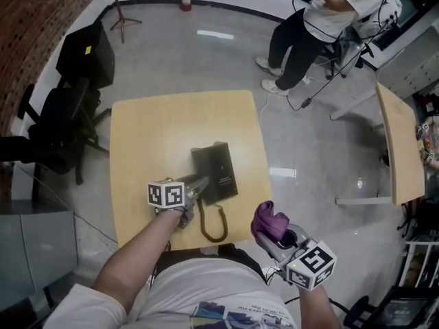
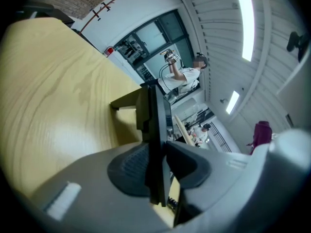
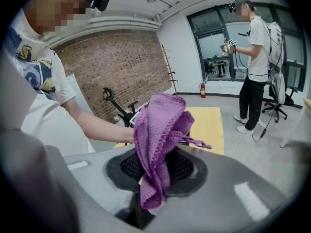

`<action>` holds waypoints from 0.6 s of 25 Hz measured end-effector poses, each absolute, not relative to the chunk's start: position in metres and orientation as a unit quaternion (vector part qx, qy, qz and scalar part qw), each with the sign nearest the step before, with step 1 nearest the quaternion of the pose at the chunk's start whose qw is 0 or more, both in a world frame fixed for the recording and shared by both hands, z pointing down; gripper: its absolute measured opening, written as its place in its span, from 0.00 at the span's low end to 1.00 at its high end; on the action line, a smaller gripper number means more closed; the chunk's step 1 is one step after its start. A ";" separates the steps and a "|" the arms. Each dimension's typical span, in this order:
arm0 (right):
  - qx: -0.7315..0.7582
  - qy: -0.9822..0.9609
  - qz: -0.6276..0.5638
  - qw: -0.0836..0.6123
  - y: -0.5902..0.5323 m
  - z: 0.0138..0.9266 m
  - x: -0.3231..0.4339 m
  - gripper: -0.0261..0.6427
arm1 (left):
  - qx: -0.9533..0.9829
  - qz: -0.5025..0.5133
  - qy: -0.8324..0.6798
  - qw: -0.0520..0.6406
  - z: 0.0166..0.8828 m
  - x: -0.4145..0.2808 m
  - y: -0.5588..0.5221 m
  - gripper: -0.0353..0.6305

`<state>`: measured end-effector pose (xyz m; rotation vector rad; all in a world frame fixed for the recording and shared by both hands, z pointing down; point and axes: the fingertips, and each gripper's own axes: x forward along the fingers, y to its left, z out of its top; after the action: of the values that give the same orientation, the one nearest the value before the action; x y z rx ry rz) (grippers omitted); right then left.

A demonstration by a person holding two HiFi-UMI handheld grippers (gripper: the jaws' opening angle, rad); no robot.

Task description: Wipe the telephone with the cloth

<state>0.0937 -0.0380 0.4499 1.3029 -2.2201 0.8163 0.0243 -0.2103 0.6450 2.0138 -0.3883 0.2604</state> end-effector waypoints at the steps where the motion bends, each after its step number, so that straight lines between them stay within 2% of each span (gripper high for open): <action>1: 0.470 -0.803 0.295 0.218 -0.037 0.450 0.094 0.17 | 0.836 0.108 -0.163 0.513 0.644 0.025 -0.210 0.22; 15: 0.460 -0.817 0.279 0.209 -0.028 0.449 0.107 0.17 | 0.836 0.112 -0.216 0.492 0.637 0.020 -0.209 0.21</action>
<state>0.1070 -0.0280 0.4490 1.2784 -2.2724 0.7766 0.0200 -0.2091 0.6370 2.0300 -0.5233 0.2717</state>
